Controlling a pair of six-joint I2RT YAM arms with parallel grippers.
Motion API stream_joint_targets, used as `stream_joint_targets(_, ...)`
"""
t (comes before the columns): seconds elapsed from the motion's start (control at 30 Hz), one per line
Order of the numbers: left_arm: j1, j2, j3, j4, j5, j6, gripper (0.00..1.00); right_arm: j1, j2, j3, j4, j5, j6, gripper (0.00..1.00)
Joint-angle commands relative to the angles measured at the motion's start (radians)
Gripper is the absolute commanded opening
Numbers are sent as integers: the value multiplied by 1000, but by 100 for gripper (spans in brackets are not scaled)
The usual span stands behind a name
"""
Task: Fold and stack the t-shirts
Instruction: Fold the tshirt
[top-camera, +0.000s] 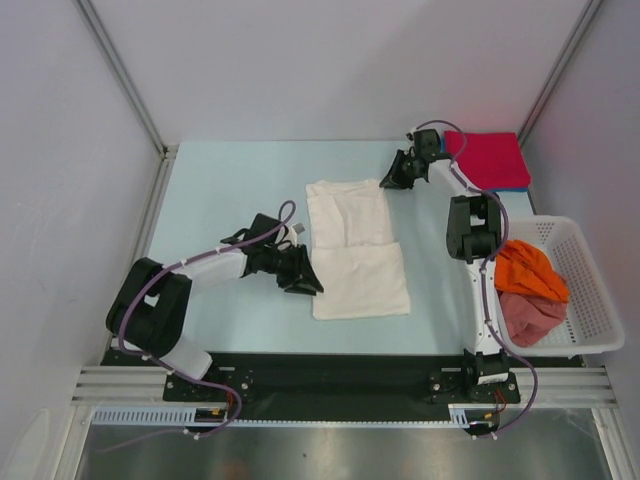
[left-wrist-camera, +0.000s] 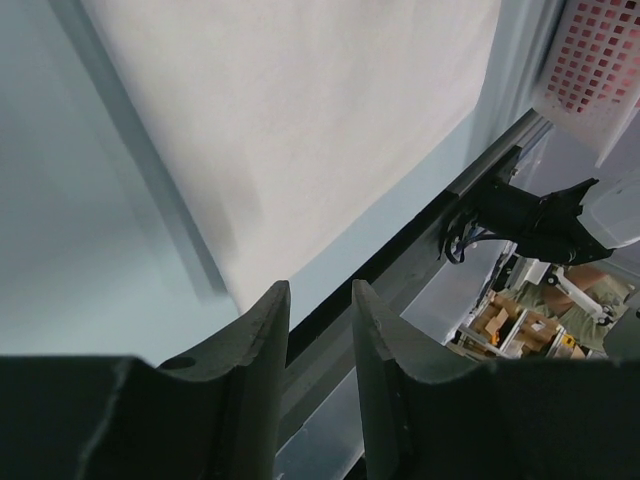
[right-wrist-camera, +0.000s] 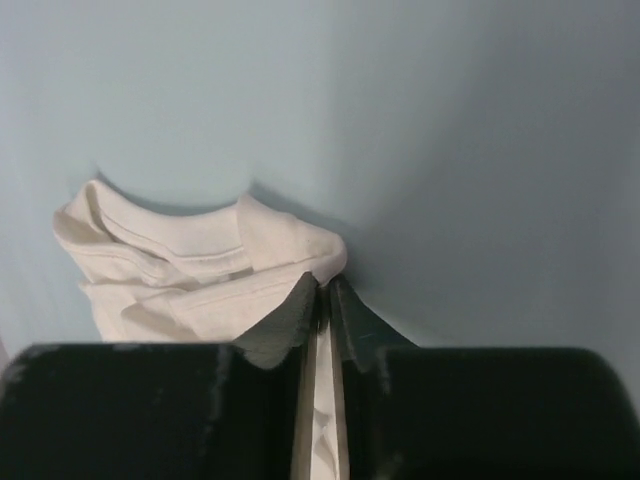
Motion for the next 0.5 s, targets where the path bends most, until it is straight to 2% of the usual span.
stream_joint_targets(0.0,10,-43,2,5,19,0,36,5,38,78,-147,148,-83,16)
stream_joint_targets(0.03,10,-43,5,4,18,2,36,2,28,77,-161,162,-81,23)
stream_joint_targets(0.07,11,-48,14,1,16,5,36,0,18,78,-186,177,-81,35)
stream_joint_targets(0.1,13,-48,19,-1,13,6,36,-1,-5,78,-198,199,-80,41)
stream_joint_targets(0.13,14,-48,24,-4,15,11,37,-6,-19,81,-210,210,-83,50)
stream_joint_targets(0.23,22,-37,59,-10,18,22,38,-10,-79,103,-279,257,-95,63)
stream_joint_targets(0.33,25,4,126,14,24,16,40,-13,-148,100,-339,250,-94,68)
stream_joint_targets(0.43,25,75,227,77,33,-13,42,-19,-230,36,-362,156,-71,68)
stream_joint_targets(0.47,25,96,285,96,24,-24,41,-16,-258,-34,-350,136,-57,67)
